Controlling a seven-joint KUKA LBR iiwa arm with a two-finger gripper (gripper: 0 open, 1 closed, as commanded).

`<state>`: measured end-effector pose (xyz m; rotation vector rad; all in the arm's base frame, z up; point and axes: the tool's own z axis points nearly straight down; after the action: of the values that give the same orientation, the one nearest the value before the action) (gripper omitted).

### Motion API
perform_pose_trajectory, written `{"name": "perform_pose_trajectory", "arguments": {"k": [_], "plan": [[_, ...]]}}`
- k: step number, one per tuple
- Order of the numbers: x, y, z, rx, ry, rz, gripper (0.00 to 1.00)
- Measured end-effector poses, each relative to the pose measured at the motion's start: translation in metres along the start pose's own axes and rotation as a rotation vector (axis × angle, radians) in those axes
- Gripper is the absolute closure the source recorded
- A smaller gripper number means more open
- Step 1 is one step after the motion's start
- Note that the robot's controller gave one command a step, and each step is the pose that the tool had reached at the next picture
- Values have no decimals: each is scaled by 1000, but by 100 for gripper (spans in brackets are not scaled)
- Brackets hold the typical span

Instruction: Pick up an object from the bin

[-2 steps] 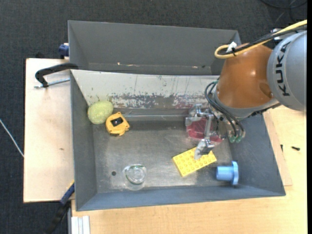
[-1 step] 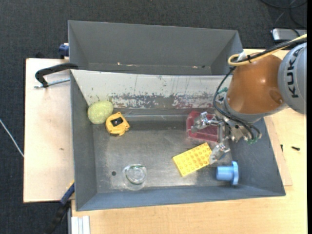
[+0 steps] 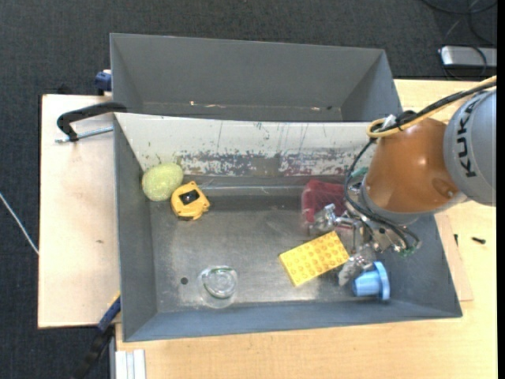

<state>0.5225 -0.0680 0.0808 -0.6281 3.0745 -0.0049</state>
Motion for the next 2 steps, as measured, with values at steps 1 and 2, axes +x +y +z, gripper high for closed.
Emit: {"name": "perform_pose_trajectory", "arguments": {"k": [1,2], "plan": [[8,22,5,-3,-3,-346,100],[8,22,5,-3,-3,-346,100]]}}
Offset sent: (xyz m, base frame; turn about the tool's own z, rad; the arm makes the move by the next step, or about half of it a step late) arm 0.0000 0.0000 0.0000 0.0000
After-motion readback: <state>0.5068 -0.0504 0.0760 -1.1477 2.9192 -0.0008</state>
